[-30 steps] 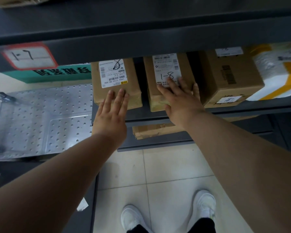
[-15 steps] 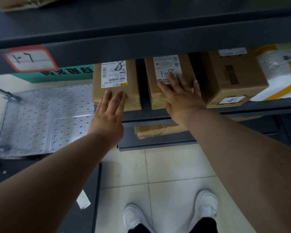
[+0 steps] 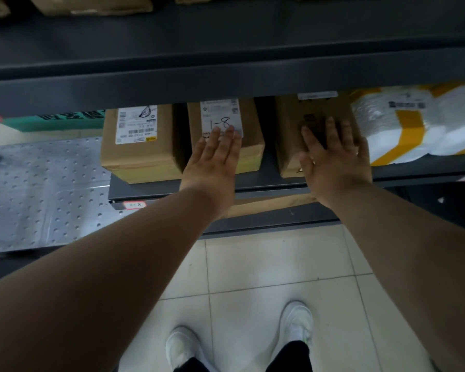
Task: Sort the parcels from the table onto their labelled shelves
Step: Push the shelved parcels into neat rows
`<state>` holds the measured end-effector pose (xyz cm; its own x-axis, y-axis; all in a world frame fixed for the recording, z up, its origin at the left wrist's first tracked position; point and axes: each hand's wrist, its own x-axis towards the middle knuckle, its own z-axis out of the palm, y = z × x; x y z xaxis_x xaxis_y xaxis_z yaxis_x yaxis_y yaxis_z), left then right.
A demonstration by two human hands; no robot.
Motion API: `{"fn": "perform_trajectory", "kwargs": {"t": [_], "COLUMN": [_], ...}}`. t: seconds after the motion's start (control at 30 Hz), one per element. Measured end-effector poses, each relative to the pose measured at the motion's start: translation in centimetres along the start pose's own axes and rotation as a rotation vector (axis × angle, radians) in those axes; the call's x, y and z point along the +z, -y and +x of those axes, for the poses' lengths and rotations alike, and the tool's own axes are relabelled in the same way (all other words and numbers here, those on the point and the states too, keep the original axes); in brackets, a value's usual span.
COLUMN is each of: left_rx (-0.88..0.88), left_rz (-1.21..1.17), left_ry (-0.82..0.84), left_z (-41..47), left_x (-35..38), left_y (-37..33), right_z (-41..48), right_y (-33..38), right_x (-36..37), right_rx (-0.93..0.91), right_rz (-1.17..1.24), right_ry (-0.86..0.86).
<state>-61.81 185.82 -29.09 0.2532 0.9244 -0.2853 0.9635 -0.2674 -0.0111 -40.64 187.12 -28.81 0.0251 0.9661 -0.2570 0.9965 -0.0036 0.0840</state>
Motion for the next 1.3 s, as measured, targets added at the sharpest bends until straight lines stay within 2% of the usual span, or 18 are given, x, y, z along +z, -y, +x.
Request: {"fn": "perform_trajectory", "kwargs": {"t": [0.17,0.47,0.8,0.9,1.07,1.3], "left_rx": [-0.026,-0.024,-0.026,-0.041,-0.008,0.136], "left_rz": [-0.013,-0.082,-0.023,-0.013,0.009,-0.016], "left_ry": [0.087,0.065,0.097,0.086,0.019,-0.113], "left_z": [0.0,-0.8,-1.1,-1.3,-0.9,1.9], "left_x": [0.8,1.1,1.0,0.6,-0.8,-3.3], "left_y": [-0.6,0.0,-0.2,-0.7,-4.5,-13.7], "right_z": [0.7,-0.2,0.9,0.3,-1.6,-1.4], "right_y": [-0.8,-1.0,0.0,-0.3,-4.7,-15.1], "right_x": [0.4,0.8,0.7,0.7,1.5,1.8], "right_rx": [-0.071,-0.135,-0.135,-0.140,-0.055,0.042], "right_rz": [0.040,0.054,0.068,0.079,0.082,0.040], "right_ry": [0.047,0.032,0.051,0.006,-0.140,-0.085]}}
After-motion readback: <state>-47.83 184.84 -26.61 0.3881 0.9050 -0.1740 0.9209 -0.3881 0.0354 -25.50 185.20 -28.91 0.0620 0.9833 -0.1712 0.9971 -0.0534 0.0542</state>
